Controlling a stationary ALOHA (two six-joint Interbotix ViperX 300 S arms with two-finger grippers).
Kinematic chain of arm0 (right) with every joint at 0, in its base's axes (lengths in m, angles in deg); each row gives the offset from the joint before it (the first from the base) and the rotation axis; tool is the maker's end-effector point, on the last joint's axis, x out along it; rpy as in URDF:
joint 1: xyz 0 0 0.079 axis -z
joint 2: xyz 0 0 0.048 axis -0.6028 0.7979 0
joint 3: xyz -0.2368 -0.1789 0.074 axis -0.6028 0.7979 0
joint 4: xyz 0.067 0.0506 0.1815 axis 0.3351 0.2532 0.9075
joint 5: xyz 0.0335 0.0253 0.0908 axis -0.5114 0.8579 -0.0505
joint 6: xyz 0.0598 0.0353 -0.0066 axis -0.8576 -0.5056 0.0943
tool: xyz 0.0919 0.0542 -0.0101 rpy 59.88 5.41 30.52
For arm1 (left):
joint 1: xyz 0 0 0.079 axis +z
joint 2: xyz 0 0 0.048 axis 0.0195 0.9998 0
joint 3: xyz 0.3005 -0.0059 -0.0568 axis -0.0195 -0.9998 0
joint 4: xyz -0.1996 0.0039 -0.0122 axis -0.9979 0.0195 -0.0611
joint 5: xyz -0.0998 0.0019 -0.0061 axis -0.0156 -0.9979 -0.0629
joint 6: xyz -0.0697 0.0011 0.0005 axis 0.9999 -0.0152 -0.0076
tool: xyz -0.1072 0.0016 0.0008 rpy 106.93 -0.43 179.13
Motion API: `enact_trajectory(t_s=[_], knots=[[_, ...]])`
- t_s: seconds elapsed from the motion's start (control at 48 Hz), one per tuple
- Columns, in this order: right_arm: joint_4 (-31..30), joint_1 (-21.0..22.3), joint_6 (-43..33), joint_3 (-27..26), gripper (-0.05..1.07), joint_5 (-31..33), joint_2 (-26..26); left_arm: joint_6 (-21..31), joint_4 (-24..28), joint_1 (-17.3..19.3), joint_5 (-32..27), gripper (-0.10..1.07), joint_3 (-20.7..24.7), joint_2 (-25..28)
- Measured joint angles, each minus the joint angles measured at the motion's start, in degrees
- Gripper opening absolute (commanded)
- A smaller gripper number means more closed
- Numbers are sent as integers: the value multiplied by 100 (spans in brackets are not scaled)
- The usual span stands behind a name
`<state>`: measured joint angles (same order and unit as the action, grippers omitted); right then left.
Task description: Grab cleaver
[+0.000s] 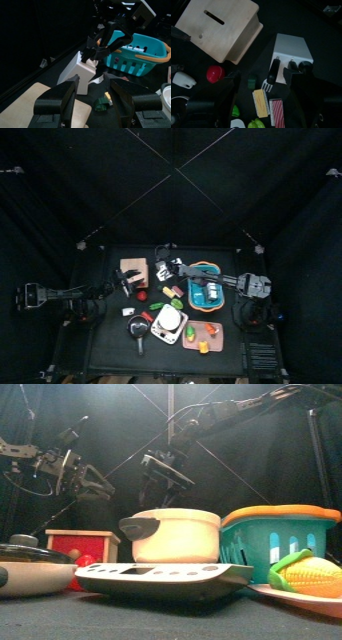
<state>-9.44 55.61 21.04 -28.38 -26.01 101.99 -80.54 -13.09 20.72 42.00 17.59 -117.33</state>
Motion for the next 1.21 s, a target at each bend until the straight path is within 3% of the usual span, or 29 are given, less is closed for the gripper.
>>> enact_trajectory(t_s=[0.292, 0.646, 0.896, 1.208], knots=[[-9, 18, 0, 0, 73, 35, 88, 9, 0, 0, 0, 82, 0, 0], [-53, 35, -9, 0, 69, 158, 167, 9, 9, 9, 0, 82, 0, 0], [-132, 35, -9, 0, 59, 246, 158, 0, 0, 0, 0, 82, 0, 0], [-149, 53, -9, 0, 59, 255, 158, 9, 0, 9, 0, 82, -18, 9]])
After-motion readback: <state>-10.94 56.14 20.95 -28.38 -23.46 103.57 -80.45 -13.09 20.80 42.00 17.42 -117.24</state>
